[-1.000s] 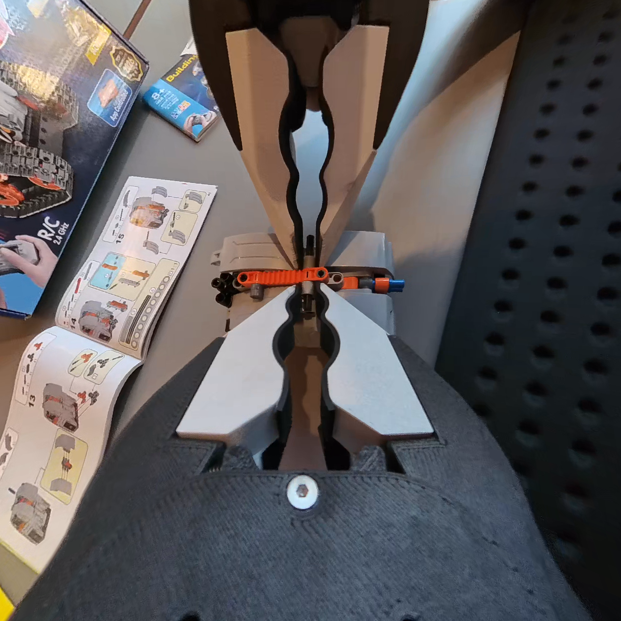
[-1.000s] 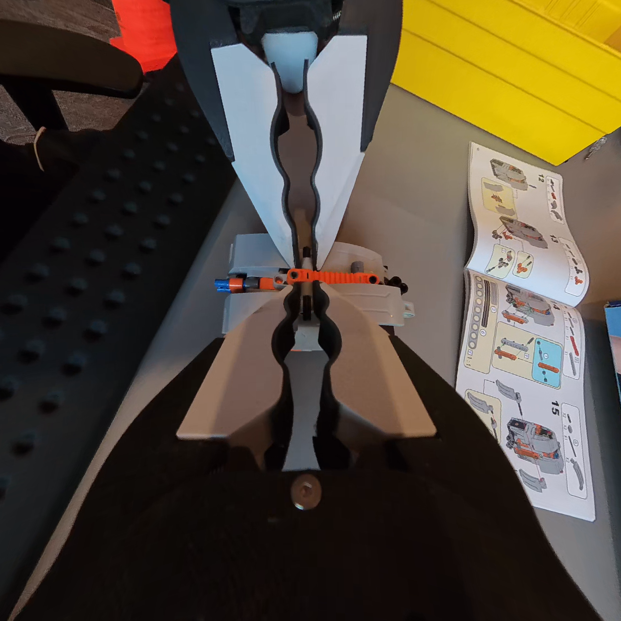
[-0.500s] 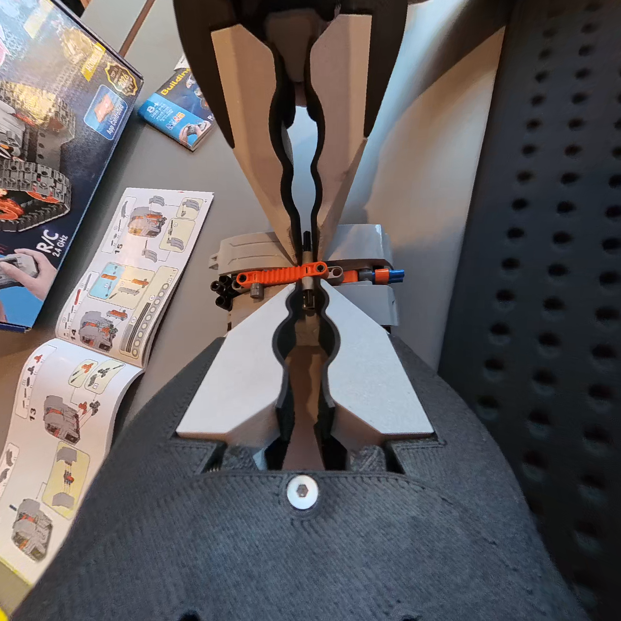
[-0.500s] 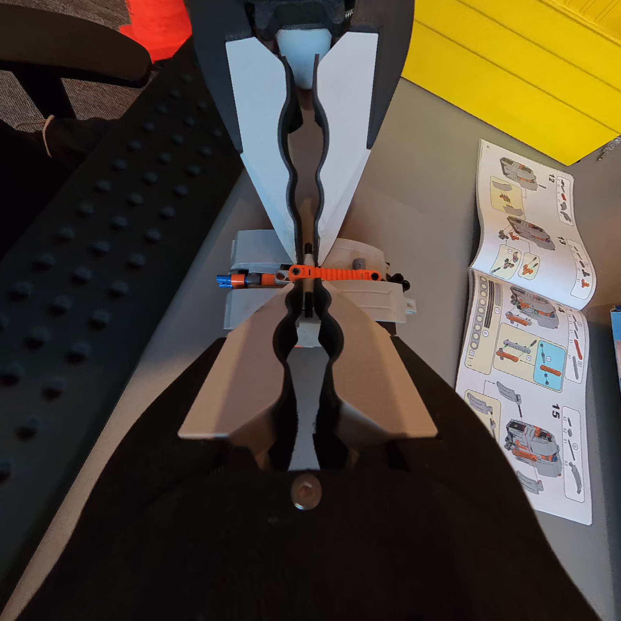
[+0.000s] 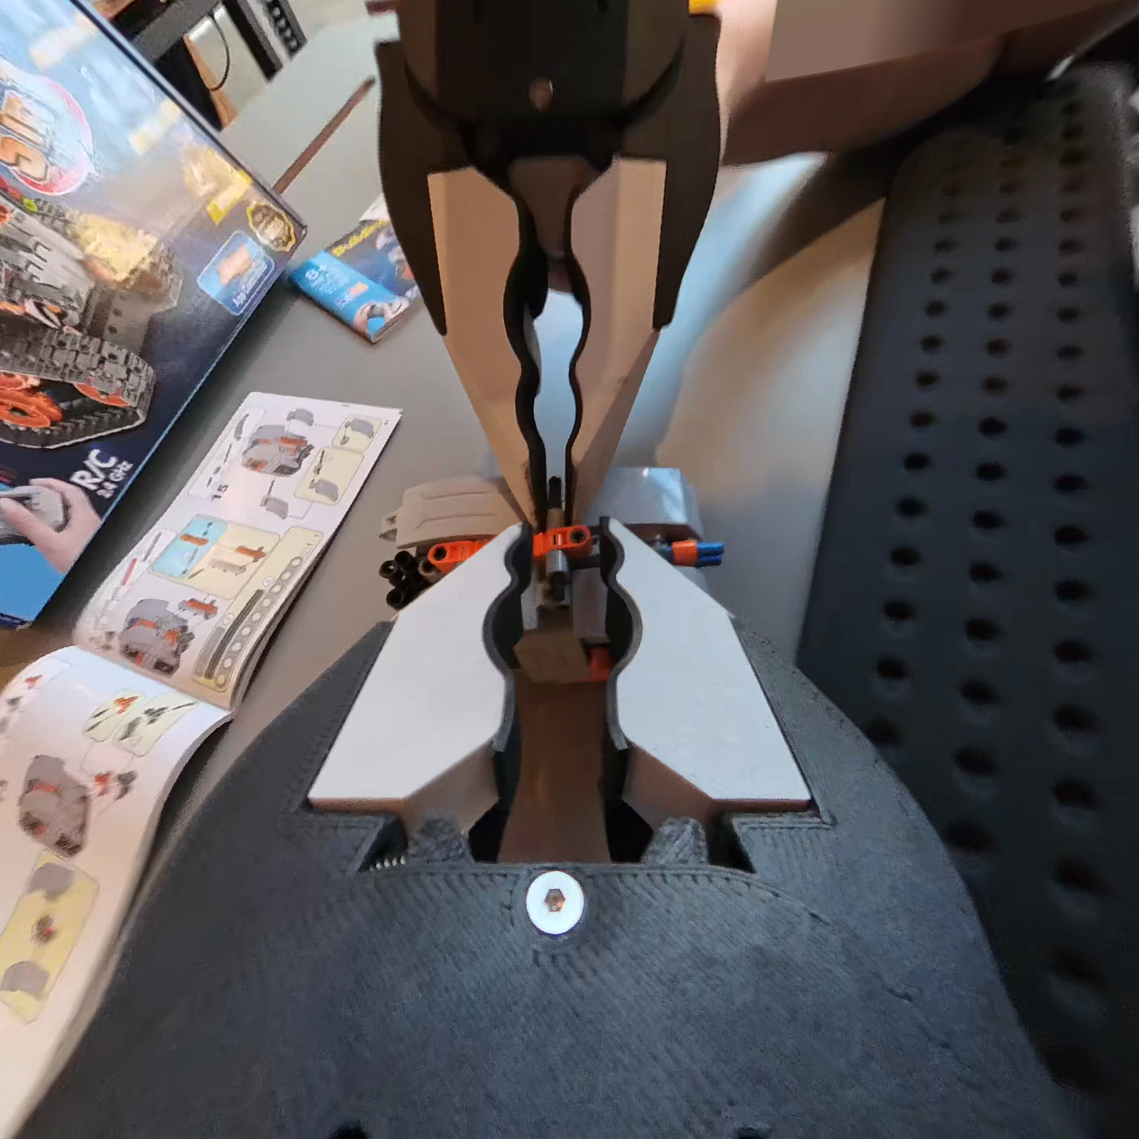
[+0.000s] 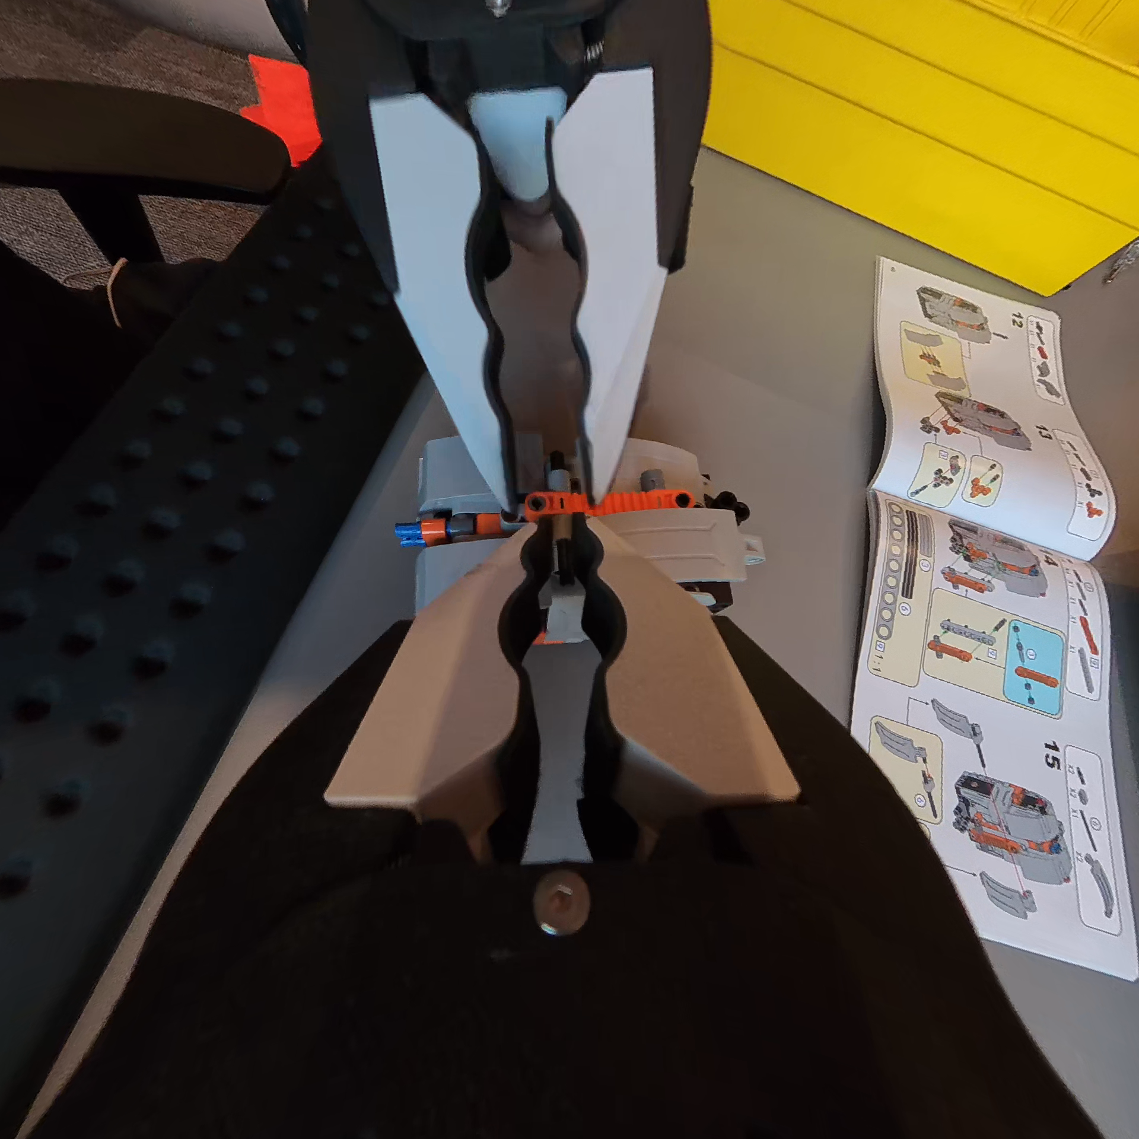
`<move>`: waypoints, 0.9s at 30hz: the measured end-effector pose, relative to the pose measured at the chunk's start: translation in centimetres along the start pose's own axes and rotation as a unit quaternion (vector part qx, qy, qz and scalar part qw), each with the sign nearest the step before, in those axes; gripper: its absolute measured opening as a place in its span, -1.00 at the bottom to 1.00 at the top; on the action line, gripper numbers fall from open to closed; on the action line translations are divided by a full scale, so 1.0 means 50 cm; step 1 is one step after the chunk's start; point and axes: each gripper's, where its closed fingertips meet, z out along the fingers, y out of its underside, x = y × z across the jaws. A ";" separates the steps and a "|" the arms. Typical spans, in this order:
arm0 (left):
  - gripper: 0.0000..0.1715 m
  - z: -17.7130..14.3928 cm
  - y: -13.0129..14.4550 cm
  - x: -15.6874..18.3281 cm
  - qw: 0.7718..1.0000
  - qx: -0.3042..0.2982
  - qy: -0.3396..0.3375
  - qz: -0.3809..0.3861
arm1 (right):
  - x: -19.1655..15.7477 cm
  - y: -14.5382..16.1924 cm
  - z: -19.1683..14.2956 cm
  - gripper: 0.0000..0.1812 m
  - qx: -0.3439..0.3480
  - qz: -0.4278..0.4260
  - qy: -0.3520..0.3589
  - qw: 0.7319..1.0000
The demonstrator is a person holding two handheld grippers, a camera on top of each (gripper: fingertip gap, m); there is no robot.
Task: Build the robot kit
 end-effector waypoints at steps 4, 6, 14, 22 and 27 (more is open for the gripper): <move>-0.76 0.011 0.002 -0.004 0.999 -0.023 -0.018 0.020 | 0.001 0.002 -0.002 -0.93 -0.006 -0.009 0.008 1.000; -0.76 0.011 0.003 -0.005 0.999 -0.027 -0.028 0.020 | 0.001 0.001 -0.001 -0.93 -0.011 -0.038 0.025 0.999; -0.76 0.013 0.004 -0.006 0.999 0.011 -0.049 -0.003 | 0.000 0.006 -0.004 -0.94 -0.025 -0.048 0.027 0.998; -0.75 0.012 0.005 -0.006 0.999 0.014 -0.049 0.001 | -0.001 0.008 -0.007 -0.94 -0.025 -0.055 0.025 0.998; -0.75 0.012 0.005 -0.007 0.998 0.023 -0.052 -0.002 | -0.001 0.009 -0.008 -0.94 -0.023 -0.052 0.022 0.998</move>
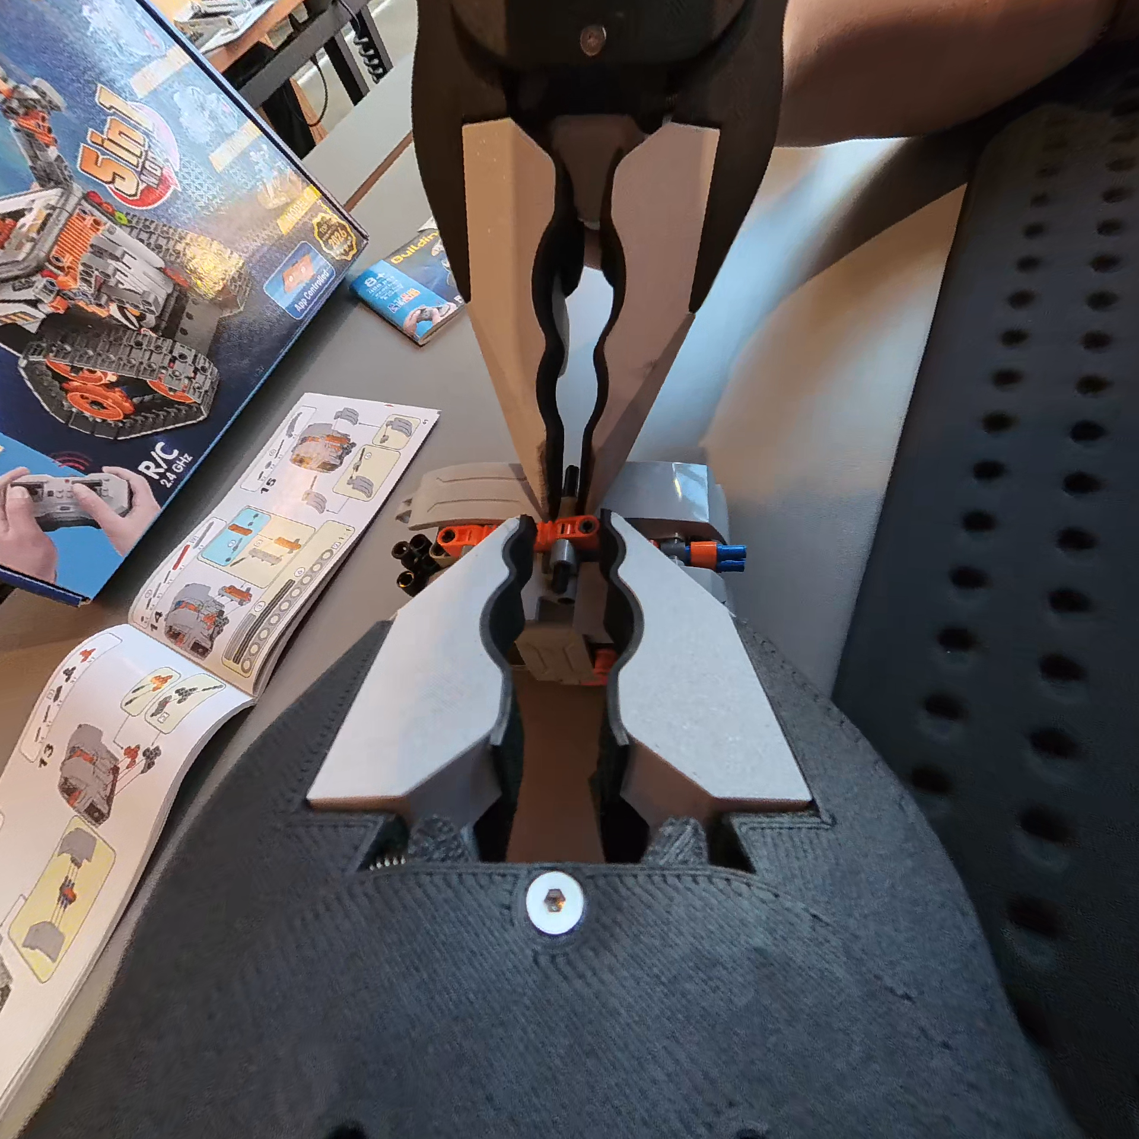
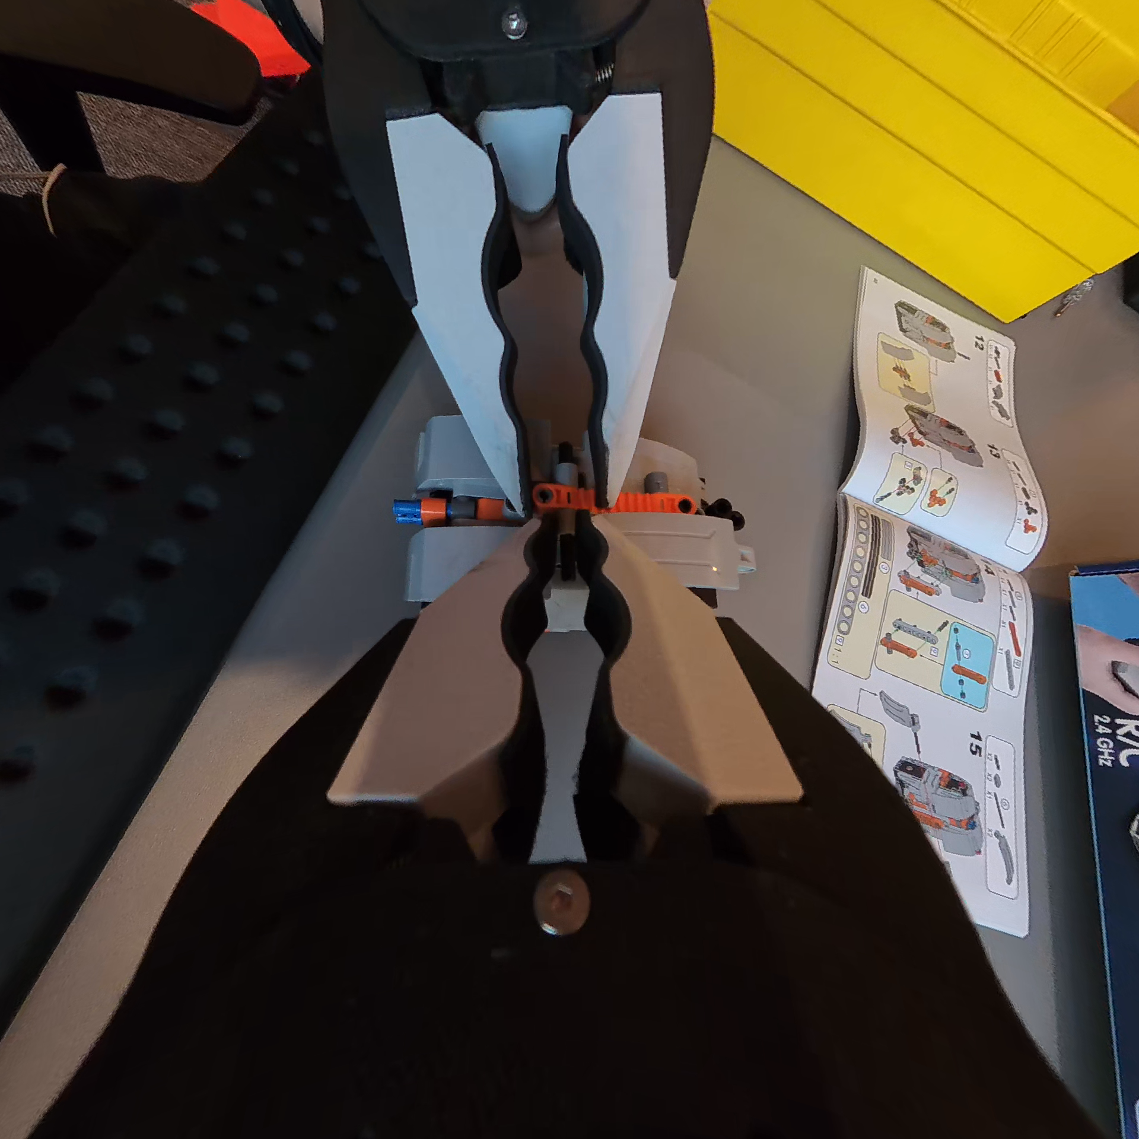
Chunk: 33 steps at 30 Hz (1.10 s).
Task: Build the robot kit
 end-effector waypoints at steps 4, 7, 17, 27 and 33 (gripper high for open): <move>-0.75 0.000 0.000 0.000 1.000 0.001 -0.002 0.002 | 0.000 0.001 -0.001 -0.94 0.002 0.000 0.001 1.000; -0.75 0.000 0.000 -0.001 1.000 0.001 -0.001 0.002 | 0.000 0.001 -0.002 -0.94 0.003 0.001 -0.001 1.000; -0.76 0.000 -0.001 -0.001 1.000 0.009 -0.002 -0.007 | 0.003 -0.003 -0.002 -0.94 0.022 -0.015 0.014 1.000; -0.87 0.002 -0.006 0.005 1.000 0.003 -0.013 0.013 | 0.003 0.004 -0.002 -0.93 0.012 0.004 0.008 1.000; -0.88 0.003 -0.007 0.005 1.000 0.015 -0.020 -0.004 | 0.003 0.003 -0.002 -0.94 0.035 0.017 0.000 0.999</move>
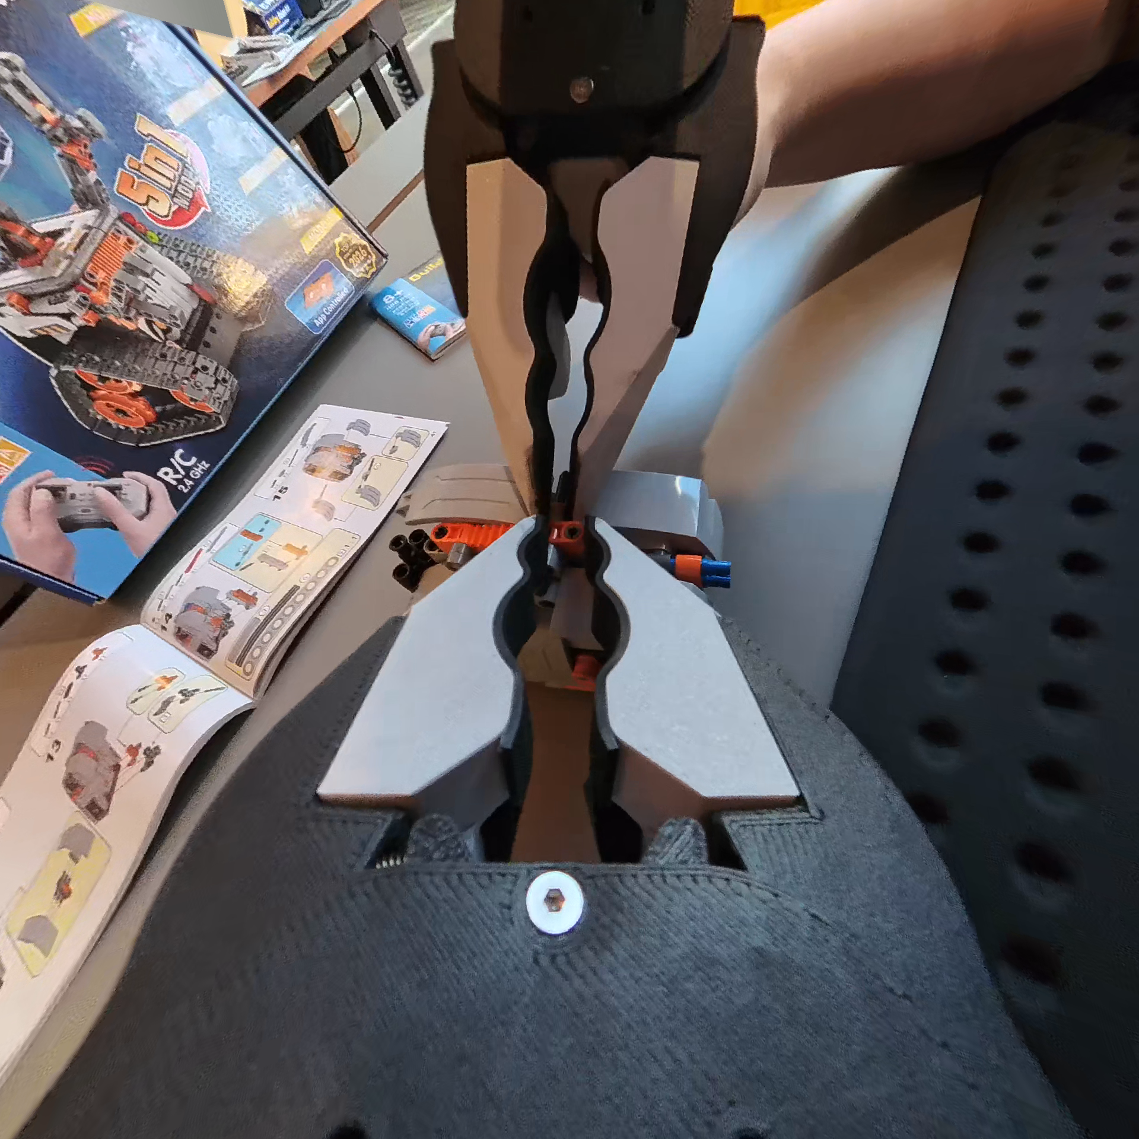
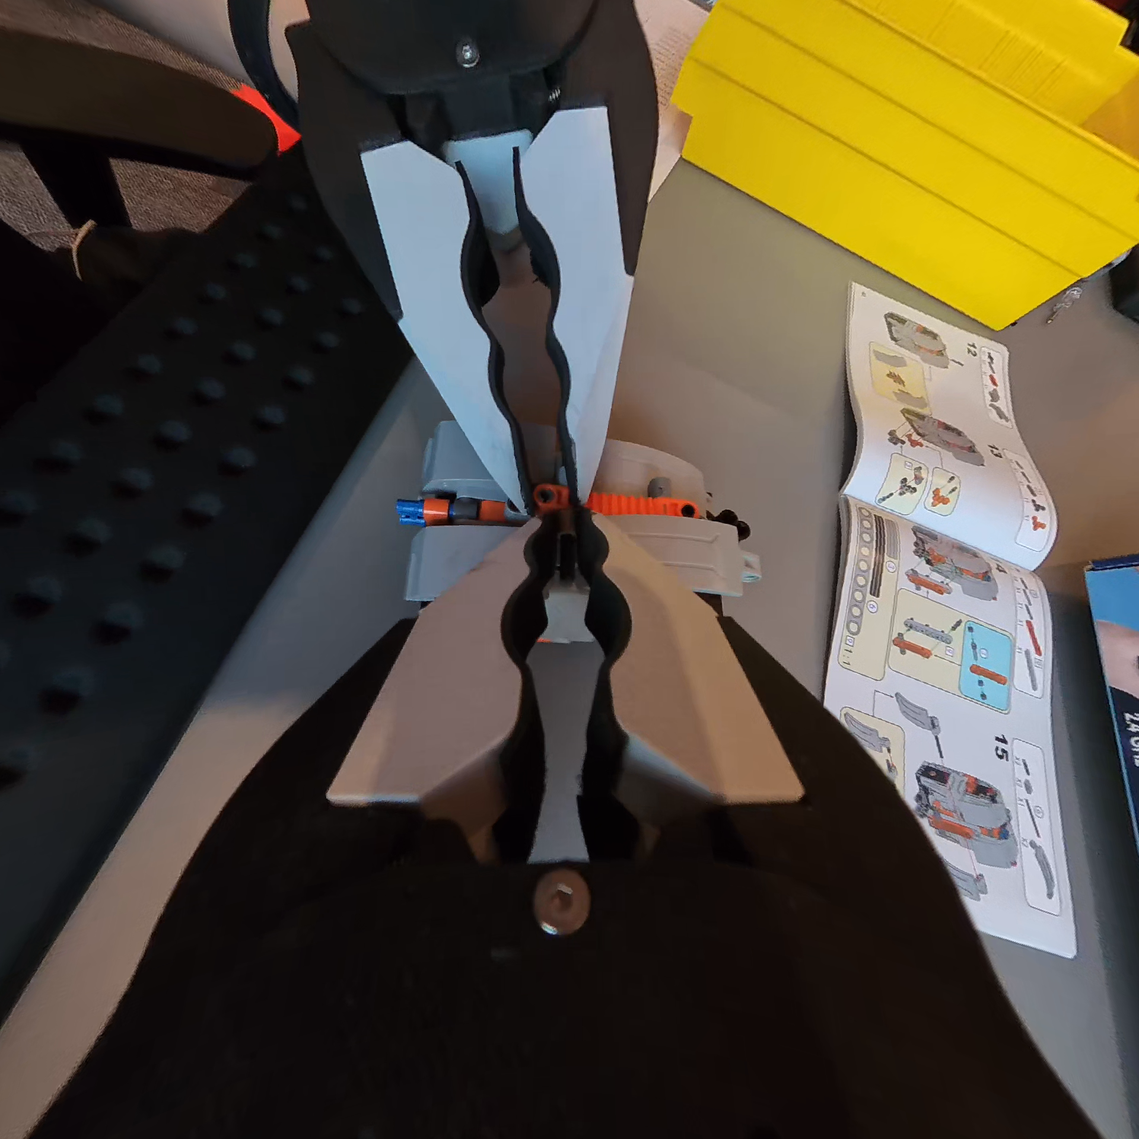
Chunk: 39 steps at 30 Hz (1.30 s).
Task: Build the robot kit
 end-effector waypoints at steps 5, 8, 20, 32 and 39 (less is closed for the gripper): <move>-0.87 0.002 -0.001 0.002 1.000 0.015 -0.005 -0.010 | -0.001 0.003 -0.004 -0.93 -0.005 -0.001 -0.002 1.000; -0.88 0.002 -0.001 0.002 1.000 0.017 -0.008 -0.006 | -0.001 0.004 -0.005 -0.93 -0.005 -0.002 -0.002 1.000; -0.93 0.004 -0.008 0.001 0.998 0.019 -0.050 -0.016 | 0.003 0.003 -0.008 -0.94 0.007 0.073 -0.014 0.997; -0.94 -0.053 0.024 -0.029 0.993 -0.006 -0.103 -0.051 | -0.007 -0.054 -0.034 -0.67 0.102 0.000 -0.083 0.991; -0.76 -0.072 0.028 -0.027 0.997 0.023 -0.035 -0.061 | -0.022 -0.057 0.017 -0.58 0.035 0.009 -0.052 0.998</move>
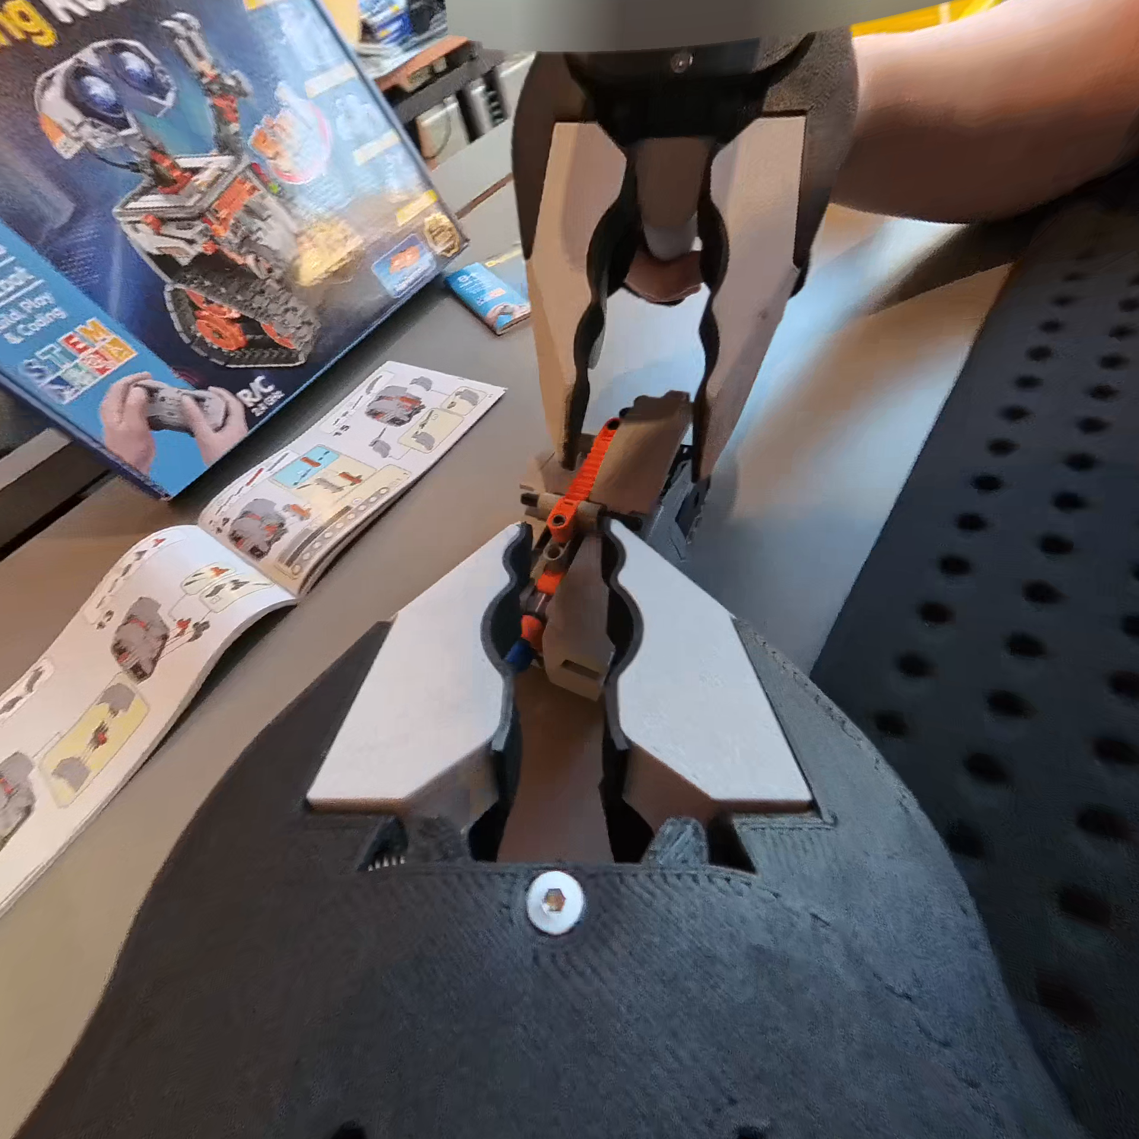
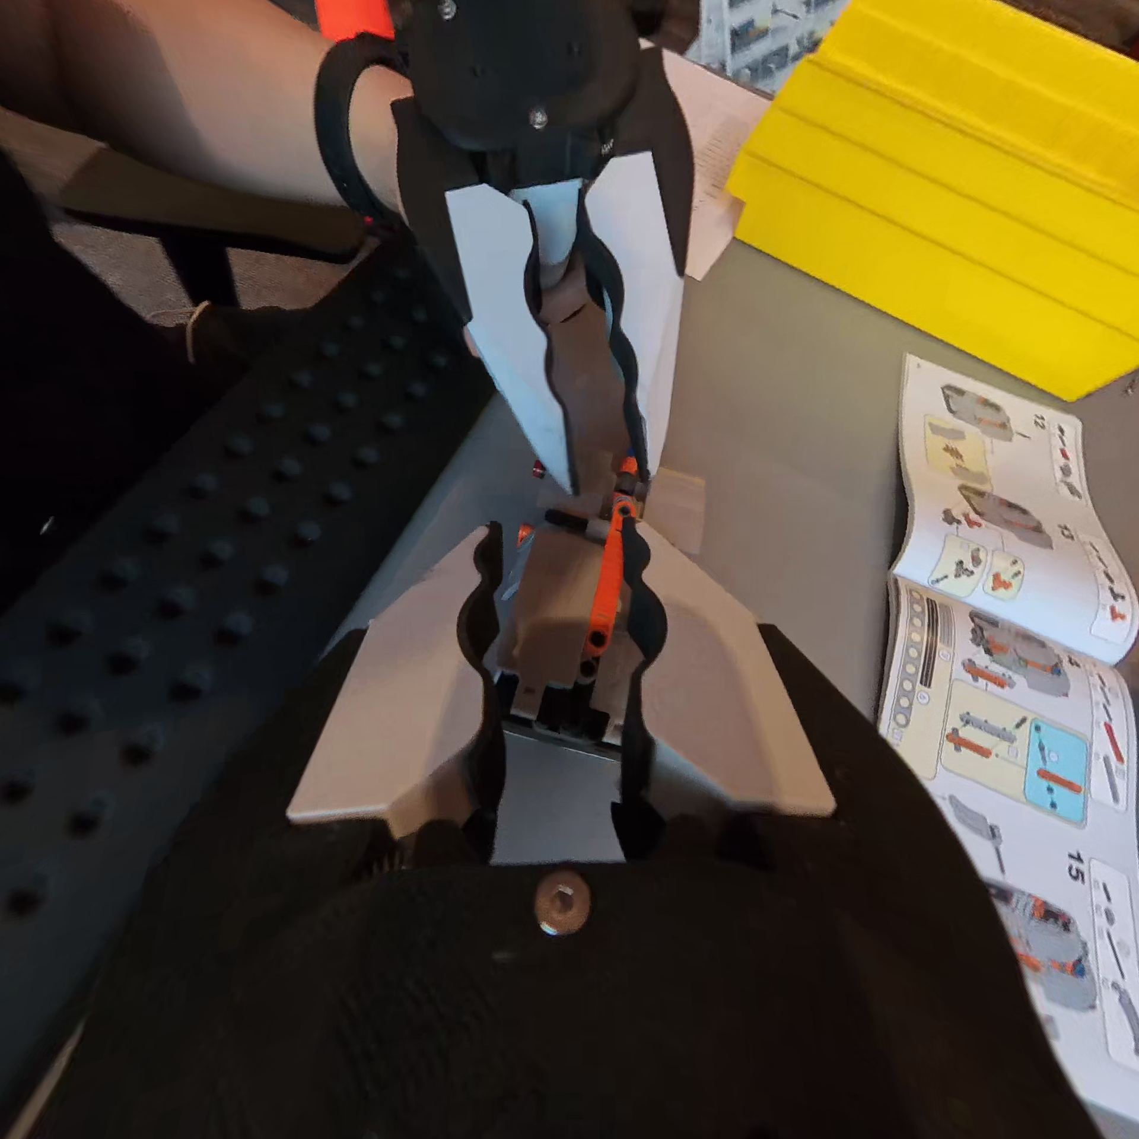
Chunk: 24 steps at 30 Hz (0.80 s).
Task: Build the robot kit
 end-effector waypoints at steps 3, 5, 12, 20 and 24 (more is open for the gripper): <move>-0.75 -0.003 -0.008 0.017 0.998 0.020 0.065 -0.020 | -0.004 -0.020 0.002 -0.59 0.017 0.037 0.018 0.999; -0.71 0.001 -0.007 0.014 0.998 0.014 0.066 -0.016 | 0.001 -0.015 0.004 -0.60 0.004 0.041 0.046 0.998; -0.69 0.010 -0.008 0.022 0.998 0.017 0.051 0.028 | 0.006 0.008 0.016 -0.60 -0.038 0.017 0.113 0.993; -0.73 -0.002 0.003 0.025 0.995 0.022 0.094 -0.018 | 0.007 0.014 0.027 -0.65 -0.061 0.010 0.156 0.986; -0.65 0.000 0.012 -0.001 0.994 0.021 0.101 -0.025 | 0.009 0.015 0.031 -0.65 -0.072 0.008 0.176 0.982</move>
